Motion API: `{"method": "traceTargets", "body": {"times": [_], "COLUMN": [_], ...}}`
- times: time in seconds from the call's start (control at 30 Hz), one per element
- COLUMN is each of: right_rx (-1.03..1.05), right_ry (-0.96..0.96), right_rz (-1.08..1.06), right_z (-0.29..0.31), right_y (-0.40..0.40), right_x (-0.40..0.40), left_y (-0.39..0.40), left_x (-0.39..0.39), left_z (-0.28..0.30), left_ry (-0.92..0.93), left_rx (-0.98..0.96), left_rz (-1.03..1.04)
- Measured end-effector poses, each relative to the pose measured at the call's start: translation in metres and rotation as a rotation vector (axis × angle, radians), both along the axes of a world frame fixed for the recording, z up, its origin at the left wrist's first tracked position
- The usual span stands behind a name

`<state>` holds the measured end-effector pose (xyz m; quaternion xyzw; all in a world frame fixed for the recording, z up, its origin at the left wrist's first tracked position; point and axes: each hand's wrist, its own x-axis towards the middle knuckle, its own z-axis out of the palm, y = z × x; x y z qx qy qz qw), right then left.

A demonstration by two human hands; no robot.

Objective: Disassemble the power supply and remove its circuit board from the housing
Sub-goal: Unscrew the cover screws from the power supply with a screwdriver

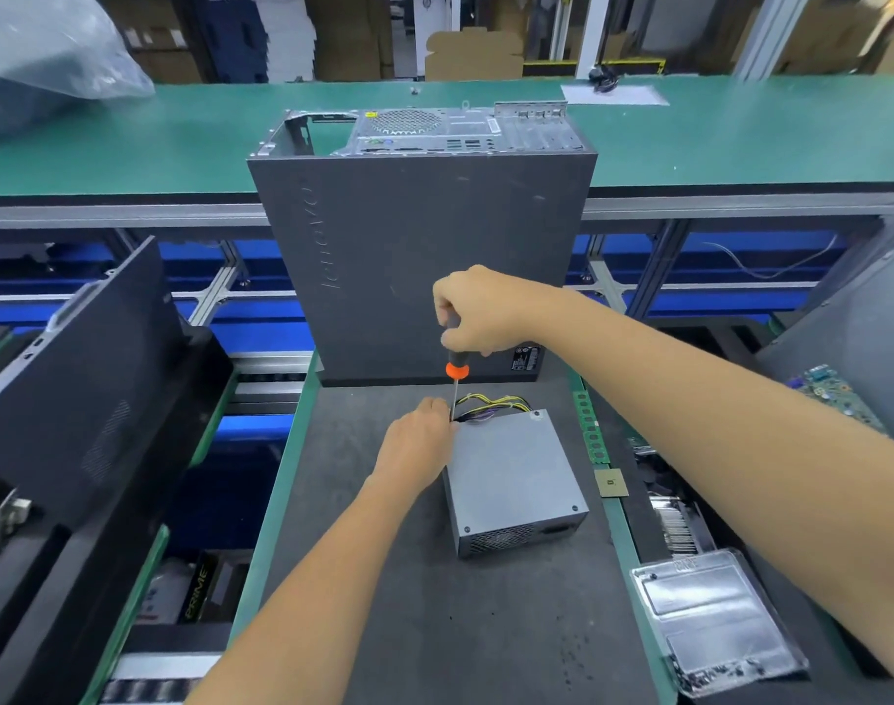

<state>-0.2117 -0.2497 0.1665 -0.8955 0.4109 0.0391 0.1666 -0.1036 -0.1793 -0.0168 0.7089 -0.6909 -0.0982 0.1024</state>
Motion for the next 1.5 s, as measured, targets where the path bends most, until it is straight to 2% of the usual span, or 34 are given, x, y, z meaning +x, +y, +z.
{"method": "traceTargets", "body": {"times": [0.13, 0.3, 0.37, 0.47, 0.63, 0.8, 0.93, 1.1, 1.23, 1.5], "right_rx": [0.059, -0.092, -0.014, 0.108, -0.127, 0.143, -0.068, 0.101, -0.04, -0.027], "right_ry": [-0.057, 0.027, 0.007, -0.02, 0.096, -0.067, -0.008, 0.04, 0.066, -0.02], "right_rz": [0.003, -0.045, 0.037, 0.108, -0.003, 0.091, -0.05, 0.025, -0.056, -0.099], "right_z": [0.002, -0.002, 0.0, 0.006, -0.001, 0.003, -0.003, 0.007, 0.004, 0.012], "right_y": [0.003, -0.001, -0.002, 0.0, 0.0, 0.0, 0.003, 0.002, 0.007, 0.003], "right_x": [0.0, 0.003, 0.001, -0.001, 0.005, 0.001, 0.009, 0.006, 0.007, -0.007], "left_y": [-0.002, -0.001, -0.001, -0.002, -0.003, -0.004, -0.004, -0.003, -0.001, -0.004], "left_x": [0.001, 0.007, 0.008, 0.008, 0.007, 0.006, 0.006, 0.005, 0.005, -0.001], "left_z": [0.001, -0.001, -0.003, -0.006, -0.006, -0.008, -0.01, -0.011, -0.015, -0.013], "left_ry": [0.047, 0.382, 0.407, 0.381, 0.311, 0.306, 0.319, 0.27, 0.14, 0.045], "left_rx": [0.01, 0.004, -0.012, -0.021, -0.018, -0.037, -0.046, -0.068, -0.115, -0.197], "left_rz": [0.03, 0.078, 0.073, 0.074, 0.042, 0.089, 0.077, 0.043, 0.031, 0.053]}}
